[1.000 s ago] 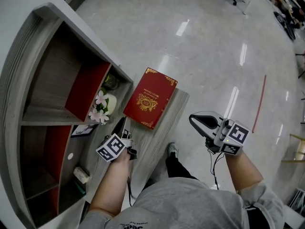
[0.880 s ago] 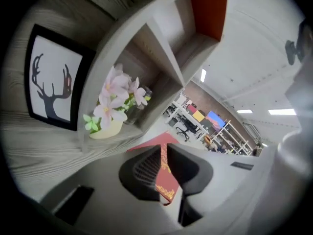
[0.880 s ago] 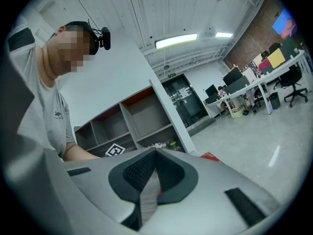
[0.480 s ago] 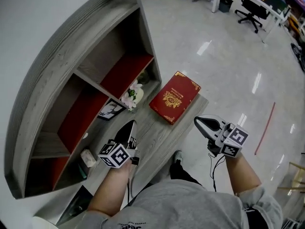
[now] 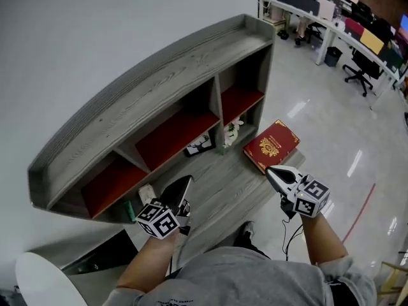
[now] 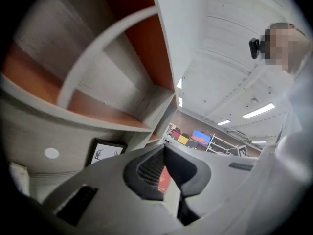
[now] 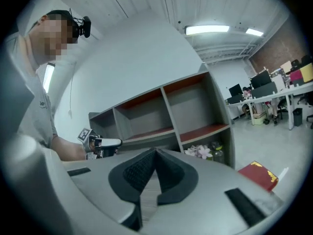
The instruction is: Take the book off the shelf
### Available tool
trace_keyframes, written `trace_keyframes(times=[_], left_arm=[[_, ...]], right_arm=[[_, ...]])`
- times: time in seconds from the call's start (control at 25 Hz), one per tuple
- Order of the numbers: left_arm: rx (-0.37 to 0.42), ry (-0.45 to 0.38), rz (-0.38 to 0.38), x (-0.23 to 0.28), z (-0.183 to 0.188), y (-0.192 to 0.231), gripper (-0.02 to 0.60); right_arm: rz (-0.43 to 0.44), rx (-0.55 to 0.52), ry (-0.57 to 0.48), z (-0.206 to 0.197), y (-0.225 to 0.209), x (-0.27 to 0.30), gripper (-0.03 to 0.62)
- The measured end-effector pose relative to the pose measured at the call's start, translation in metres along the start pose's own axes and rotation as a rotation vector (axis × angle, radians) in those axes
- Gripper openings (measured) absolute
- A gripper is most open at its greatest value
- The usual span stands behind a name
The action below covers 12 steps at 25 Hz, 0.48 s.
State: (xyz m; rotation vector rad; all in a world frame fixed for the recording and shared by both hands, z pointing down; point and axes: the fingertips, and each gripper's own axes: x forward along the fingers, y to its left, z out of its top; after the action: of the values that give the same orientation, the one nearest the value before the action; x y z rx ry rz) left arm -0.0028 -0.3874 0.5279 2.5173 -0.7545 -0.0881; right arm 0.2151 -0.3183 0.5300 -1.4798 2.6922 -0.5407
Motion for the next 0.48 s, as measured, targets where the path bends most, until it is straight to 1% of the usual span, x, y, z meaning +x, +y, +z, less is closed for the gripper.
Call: trace_keyframes(times=[0.08, 0.16, 0.28, 0.4, 0.48], left_arm=[[-0.001, -0.044, 0.007, -0.041, 0.020, 0.004, 0.012], [0.009, -0.103, 0.035, -0.089, 0.050, 0.001, 0.012], [0.041, -0.170, 0.056, -0.168, 0.094, -0.020, 0.011], [0.067, -0.256, 0.079, -0.238, 0.125, -0.033, 0.011], [0.089, -0.293, 0.107, -0.280, 0.141, -0.040, 0.011]], right_arm=[[0.037, -0.019, 0.003, 0.007, 0.027, 0.019, 0.000], [0.089, -0.051, 0.004, 0.026, 0.059, 0.041, 0.000], [0.151, -0.079, -0.007, 0.059, 0.124, 0.064, 0.000], [0.233, -0.091, -0.031, 0.079, 0.187, 0.093, 0.000], [0.280, -0.104, -0.040, 0.089, 0.230, 0.107, 0.000]])
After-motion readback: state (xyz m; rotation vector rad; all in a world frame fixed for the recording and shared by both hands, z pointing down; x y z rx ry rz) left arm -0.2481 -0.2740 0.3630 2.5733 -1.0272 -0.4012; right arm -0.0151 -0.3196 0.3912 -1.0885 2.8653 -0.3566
